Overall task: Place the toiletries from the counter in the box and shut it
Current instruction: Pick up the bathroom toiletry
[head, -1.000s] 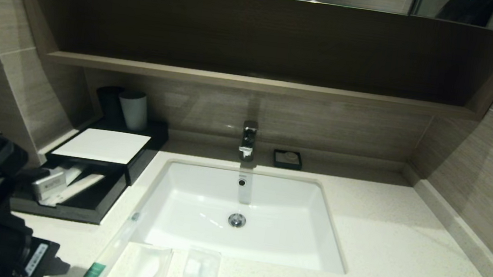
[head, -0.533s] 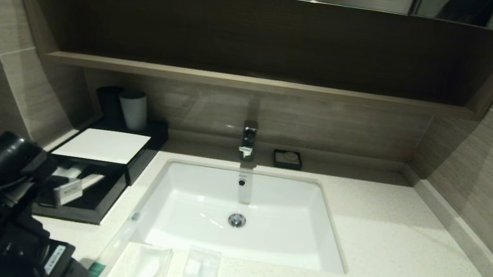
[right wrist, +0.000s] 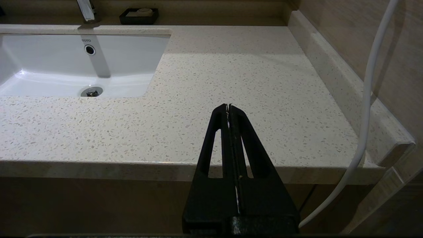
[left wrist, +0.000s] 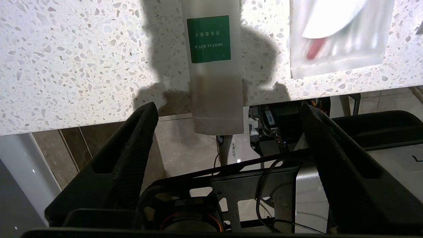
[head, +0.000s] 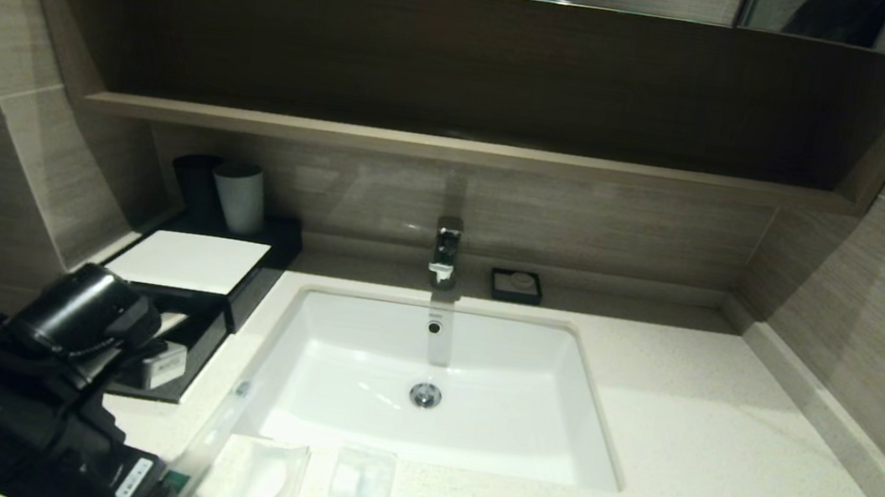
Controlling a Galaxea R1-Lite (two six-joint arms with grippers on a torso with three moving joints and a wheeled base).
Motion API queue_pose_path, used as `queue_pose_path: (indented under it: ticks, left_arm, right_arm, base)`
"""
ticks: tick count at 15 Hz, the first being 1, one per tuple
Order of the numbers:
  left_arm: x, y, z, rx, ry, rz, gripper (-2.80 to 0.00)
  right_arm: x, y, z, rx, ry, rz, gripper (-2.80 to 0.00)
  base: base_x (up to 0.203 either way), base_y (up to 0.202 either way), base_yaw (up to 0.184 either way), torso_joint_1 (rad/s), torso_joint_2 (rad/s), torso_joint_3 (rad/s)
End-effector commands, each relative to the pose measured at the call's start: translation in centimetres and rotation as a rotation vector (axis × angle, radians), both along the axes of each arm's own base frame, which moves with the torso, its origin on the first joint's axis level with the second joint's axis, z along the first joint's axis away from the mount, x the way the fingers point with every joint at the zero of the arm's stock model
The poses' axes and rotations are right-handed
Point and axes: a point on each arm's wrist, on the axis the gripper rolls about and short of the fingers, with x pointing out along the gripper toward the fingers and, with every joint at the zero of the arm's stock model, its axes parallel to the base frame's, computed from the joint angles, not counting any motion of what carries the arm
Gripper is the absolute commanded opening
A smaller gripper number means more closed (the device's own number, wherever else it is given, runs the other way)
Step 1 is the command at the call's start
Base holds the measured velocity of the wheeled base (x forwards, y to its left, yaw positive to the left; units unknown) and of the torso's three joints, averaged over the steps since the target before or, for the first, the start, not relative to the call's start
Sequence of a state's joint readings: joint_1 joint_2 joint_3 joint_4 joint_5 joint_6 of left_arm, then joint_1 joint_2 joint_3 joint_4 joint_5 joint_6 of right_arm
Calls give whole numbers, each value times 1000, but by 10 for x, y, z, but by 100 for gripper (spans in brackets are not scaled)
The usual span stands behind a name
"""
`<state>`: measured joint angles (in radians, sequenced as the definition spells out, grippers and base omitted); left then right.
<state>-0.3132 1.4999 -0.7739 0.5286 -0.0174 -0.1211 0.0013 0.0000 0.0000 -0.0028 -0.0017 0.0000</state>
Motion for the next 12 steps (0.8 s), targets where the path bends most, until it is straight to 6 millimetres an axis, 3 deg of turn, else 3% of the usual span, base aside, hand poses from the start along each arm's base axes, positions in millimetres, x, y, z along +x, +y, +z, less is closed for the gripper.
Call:
queue_pose_path:
  ticks: [1, 12]
  left_arm:
    - [2, -1, -3, 6, 19, 2, 0]
    - [8, -2, -15, 21, 73, 12, 0]
  right_arm:
    - [0, 0, 0, 0, 0, 0, -280]
    - [0, 0, 0, 0, 0, 0, -280]
  base:
    - [0, 0, 0, 0, 0, 0]
    - [0, 0, 0, 0, 0, 0]
